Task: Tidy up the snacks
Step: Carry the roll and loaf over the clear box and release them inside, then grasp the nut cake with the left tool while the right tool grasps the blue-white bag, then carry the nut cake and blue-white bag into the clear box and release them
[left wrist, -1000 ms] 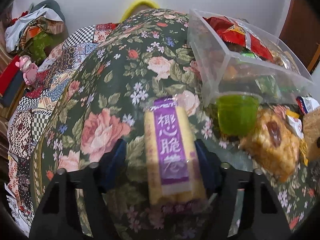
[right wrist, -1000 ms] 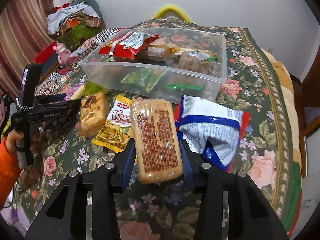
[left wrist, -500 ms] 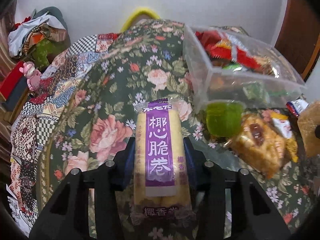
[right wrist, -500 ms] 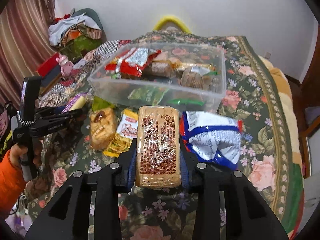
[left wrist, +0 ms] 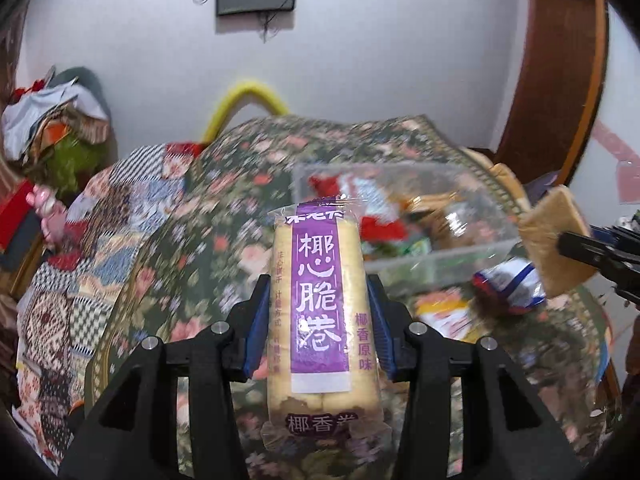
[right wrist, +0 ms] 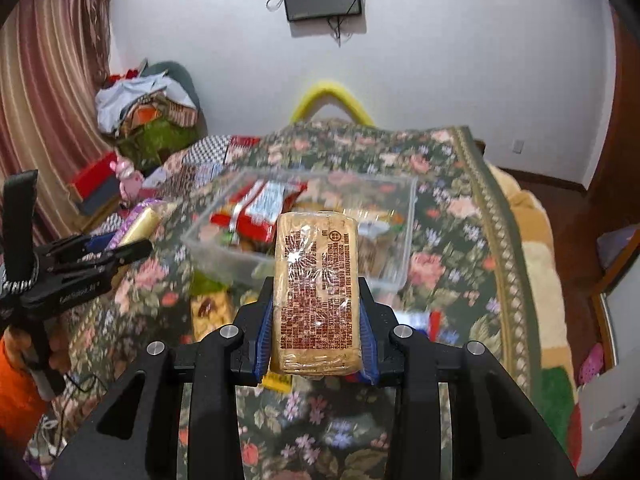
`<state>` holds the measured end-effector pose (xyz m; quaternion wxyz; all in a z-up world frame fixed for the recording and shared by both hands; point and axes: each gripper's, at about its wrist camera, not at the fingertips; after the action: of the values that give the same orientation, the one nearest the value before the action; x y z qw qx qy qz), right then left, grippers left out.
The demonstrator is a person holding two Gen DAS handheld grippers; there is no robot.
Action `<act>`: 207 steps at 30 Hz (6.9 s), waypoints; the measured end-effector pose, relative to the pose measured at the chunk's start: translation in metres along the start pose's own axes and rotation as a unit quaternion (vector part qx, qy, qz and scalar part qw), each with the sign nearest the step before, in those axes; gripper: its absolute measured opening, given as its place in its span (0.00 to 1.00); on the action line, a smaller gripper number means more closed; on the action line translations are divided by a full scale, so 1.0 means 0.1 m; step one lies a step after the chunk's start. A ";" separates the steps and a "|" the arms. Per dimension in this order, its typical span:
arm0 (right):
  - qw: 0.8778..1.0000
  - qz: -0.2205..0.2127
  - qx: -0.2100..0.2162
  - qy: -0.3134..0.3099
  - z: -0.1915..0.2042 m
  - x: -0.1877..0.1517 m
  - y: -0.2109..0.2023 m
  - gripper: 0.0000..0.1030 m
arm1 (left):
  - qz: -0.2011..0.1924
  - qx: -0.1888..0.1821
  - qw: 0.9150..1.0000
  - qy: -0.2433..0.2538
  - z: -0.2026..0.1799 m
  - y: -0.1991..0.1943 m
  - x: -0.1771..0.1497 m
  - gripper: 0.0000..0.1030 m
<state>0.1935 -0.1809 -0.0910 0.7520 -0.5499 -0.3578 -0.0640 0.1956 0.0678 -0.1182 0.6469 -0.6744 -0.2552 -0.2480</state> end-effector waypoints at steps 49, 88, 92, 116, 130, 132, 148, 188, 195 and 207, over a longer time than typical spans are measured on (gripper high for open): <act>0.998 0.068 0.002 0.006 -0.14 0.58 0.91 0.35 | 0.045 -0.066 0.997 0.020 -0.57 1.08 0.80 0.46; 0.988 0.136 -0.051 0.061 -0.60 -0.44 0.67 0.83 | 0.148 -0.054 0.987 0.014 -0.36 0.79 -0.35 0.71; 0.986 0.146 -0.040 0.065 -0.59 -0.46 0.76 0.83 | 0.149 -0.062 0.987 0.005 -0.41 0.87 -0.32 0.74; 0.990 0.119 -0.007 0.081 -0.51 -0.50 0.80 0.63 | 0.140 -0.076 0.987 -0.033 -0.39 1.04 -0.53 0.68; 0.991 0.101 -0.008 0.082 -0.51 -0.52 0.52 0.55 | 0.120 -0.068 0.990 0.002 -0.53 0.62 -0.62 0.43; 0.992 0.094 -0.008 0.081 -0.50 -0.50 0.46 0.55 | 0.112 -0.063 0.992 0.001 -0.52 0.54 -0.61 0.43; 0.998 0.016 -0.006 0.058 -0.29 -0.07 0.12 0.55 | 0.022 -0.061 0.998 -0.001 -0.39 0.04 -0.03 0.43; 0.997 0.060 -0.037 0.033 -0.37 0.68 1.35 0.55 | 0.043 -0.059 0.997 0.003 -0.48 1.32 1.05 0.43; 0.997 0.063 -0.038 0.035 -0.42 0.65 1.36 0.59 | 0.049 -0.060 0.997 -0.006 -0.48 1.42 1.05 0.44; 0.997 0.050 -0.034 0.048 -0.44 0.61 0.97 0.73 | 0.010 -0.045 0.999 -0.002 -0.37 0.90 0.99 0.56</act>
<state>0.3066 -0.1639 -0.1363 0.7515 -0.5884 -0.2913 -0.0651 0.3292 0.0299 -0.1178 0.6178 -0.7057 -0.2384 -0.2519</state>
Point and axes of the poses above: each gripper's, at about its wrist camera, not at the fingertips, and y roughly the way its jaws point, z to its left, x to its top, and after that the axes turned 7 degrees about z, right-handed
